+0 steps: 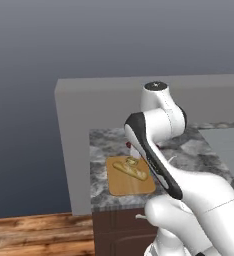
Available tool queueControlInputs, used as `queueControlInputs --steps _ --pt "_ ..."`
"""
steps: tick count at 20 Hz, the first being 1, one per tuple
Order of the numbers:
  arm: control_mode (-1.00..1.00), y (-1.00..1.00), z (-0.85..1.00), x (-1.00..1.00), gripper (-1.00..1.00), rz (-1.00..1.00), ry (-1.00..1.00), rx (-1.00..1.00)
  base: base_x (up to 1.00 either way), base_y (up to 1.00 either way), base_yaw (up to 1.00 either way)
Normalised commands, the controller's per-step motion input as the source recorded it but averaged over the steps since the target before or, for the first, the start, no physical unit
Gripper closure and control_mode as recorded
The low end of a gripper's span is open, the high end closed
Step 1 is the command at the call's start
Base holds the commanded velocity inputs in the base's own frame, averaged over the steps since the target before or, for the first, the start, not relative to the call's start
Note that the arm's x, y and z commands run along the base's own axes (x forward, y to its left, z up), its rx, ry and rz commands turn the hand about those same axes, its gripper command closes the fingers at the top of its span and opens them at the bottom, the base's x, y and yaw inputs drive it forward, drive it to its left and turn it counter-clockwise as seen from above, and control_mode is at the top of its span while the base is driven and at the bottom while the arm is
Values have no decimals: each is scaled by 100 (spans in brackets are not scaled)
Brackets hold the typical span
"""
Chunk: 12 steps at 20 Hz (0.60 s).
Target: Retrieve the sausage and cheese from the fridge and place them on the cutting board on the counter.
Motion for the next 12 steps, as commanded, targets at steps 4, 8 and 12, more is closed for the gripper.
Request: queueControlInputs --steps 4,8,12 --pt "-100 36 -60 39 100 3 11 0 0 0 0" --pt "-100 22 -55 40 100 1 9 0 0 0 0" --pt "-100 15 -45 26 100 0 8 0 0 0 0"
